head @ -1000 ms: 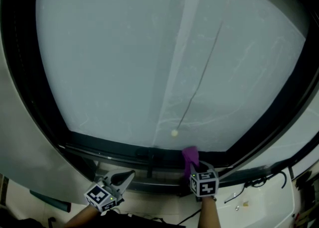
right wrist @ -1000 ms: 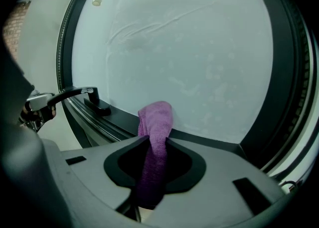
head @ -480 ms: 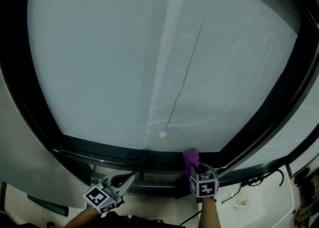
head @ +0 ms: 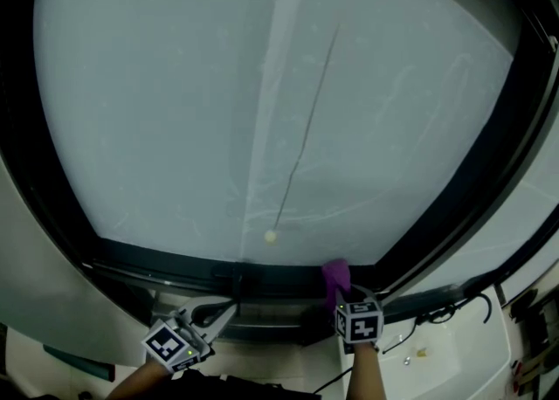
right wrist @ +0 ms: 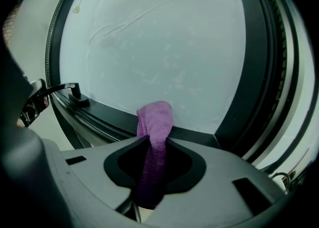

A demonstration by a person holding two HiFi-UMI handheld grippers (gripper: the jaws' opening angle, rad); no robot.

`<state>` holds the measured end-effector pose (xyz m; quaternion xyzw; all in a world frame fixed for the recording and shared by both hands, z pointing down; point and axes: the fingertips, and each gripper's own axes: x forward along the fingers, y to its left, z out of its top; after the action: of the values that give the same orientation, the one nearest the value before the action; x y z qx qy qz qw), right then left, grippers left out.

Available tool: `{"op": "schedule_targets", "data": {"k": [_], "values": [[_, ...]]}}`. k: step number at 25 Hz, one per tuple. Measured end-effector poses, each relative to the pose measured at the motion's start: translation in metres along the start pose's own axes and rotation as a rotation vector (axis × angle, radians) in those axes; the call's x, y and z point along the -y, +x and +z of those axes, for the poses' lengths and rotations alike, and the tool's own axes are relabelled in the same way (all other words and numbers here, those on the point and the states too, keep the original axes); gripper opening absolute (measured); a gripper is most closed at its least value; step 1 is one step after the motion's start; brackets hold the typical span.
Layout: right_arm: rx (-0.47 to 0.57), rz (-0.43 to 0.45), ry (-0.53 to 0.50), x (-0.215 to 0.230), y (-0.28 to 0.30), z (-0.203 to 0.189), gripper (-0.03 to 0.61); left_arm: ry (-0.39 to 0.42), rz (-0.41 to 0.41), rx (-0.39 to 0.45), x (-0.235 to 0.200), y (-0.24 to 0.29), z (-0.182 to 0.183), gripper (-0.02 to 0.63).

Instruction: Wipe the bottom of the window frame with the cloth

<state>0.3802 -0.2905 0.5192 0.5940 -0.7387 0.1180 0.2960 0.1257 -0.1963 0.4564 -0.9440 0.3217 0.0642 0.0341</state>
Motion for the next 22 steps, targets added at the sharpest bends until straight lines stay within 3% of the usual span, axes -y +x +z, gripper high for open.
{"op": "schedule_targets", "data": {"k": [6, 14, 19, 22], "values": [[-0.013, -0.047, 0.035, 0.020, -0.002, -0.008, 0.087, 0.085, -0.061, -0.055, 0.007, 0.014, 0.000, 0.005], [-0.050, -0.124, 0.062, 0.041, -0.004, -0.015, 0.087, 0.064, -0.128, -0.075, 0.007, 0.024, 0.000, 0.005], [-0.059, -0.149, 0.072, 0.050, -0.006, -0.017, 0.087, -0.025, -0.186, -0.046, 0.007, 0.027, 0.002, 0.005], [-0.059, -0.163, 0.079, 0.055, -0.006, -0.018, 0.087, -0.003, -0.204, -0.049, 0.005, 0.029, 0.004, 0.005]]}}
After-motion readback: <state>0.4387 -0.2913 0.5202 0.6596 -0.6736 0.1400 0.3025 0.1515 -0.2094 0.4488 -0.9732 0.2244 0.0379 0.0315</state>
